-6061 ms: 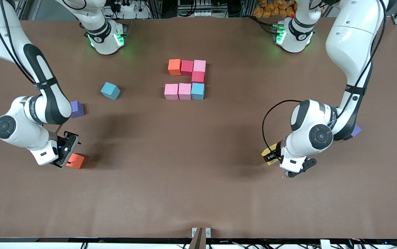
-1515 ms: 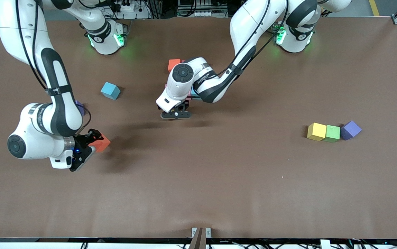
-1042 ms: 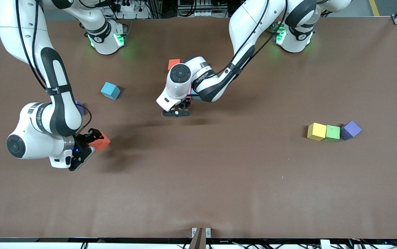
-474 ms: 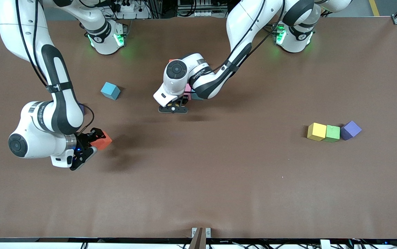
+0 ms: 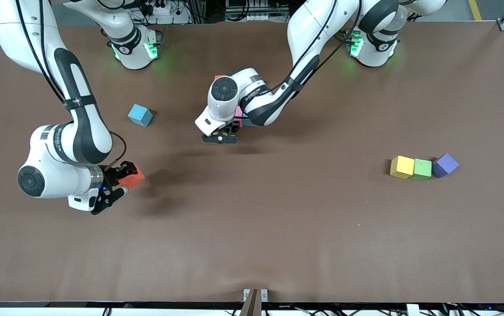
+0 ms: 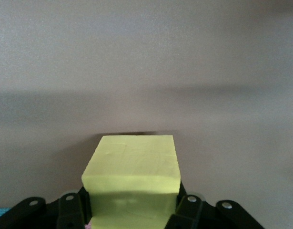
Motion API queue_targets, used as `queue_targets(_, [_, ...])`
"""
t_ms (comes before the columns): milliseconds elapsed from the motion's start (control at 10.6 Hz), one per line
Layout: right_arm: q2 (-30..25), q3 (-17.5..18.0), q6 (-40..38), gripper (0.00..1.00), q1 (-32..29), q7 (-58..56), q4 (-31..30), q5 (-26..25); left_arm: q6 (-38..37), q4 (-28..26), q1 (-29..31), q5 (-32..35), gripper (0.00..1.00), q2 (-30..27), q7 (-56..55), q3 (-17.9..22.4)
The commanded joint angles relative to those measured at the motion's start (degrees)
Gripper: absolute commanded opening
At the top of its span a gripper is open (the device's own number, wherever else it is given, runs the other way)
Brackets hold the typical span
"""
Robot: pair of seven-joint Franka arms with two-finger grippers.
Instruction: Form number 2 with 11 blocks
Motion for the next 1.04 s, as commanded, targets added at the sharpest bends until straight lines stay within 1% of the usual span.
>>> queue_targets(0, [-1.54,1.43,-0.69,0.26,-1.41,1.68,-1.53,-0.70,-0.88,1.54,-1.37,-0.74,0.00,0.66,1.26,0.84])
queue_targets(947, [-1.18,1.51,-0.61,0.26,-1.76,1.77,-1.97,-0.26,-0.88,0.92,-1.46,-0.74,0.00,1.19,1.26,0.84])
